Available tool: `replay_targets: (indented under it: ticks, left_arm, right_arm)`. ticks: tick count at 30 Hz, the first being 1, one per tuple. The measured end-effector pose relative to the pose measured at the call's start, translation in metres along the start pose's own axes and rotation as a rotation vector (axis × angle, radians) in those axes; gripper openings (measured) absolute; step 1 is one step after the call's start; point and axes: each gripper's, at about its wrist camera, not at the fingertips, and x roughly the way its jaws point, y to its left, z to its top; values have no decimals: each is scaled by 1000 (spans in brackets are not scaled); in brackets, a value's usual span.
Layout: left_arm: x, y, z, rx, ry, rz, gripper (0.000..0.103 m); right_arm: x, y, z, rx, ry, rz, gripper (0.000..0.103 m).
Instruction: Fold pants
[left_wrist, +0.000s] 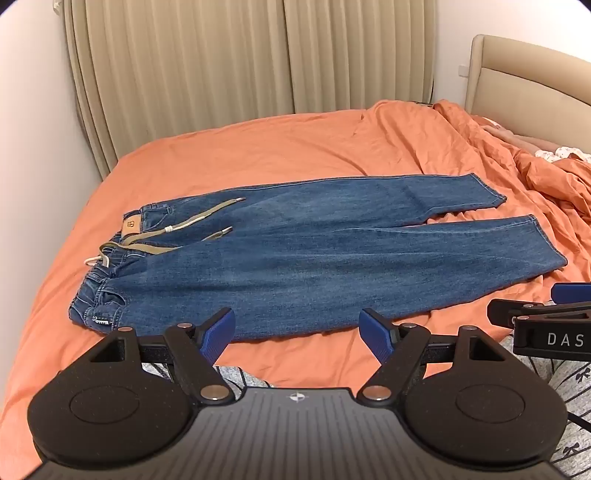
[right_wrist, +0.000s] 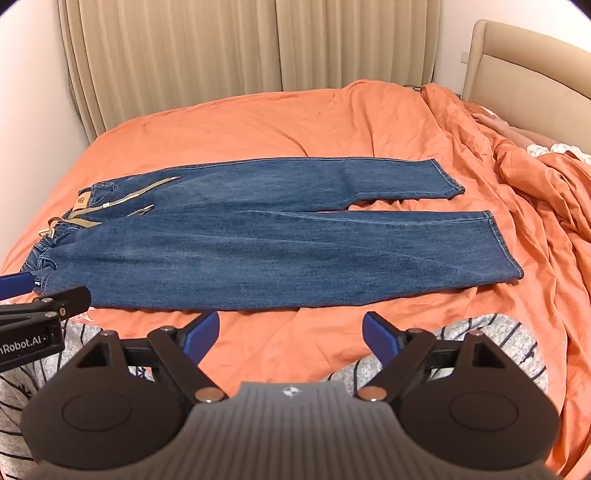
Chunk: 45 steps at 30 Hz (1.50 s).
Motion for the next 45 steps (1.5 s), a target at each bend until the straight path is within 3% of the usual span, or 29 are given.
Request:
replay_targets:
  ticks: [45]
  left_arm:
    - [-5, 8, 2, -24, -6, 1, 89]
  right_arm:
    - [4, 9, 2, -40, 18, -8, 81]
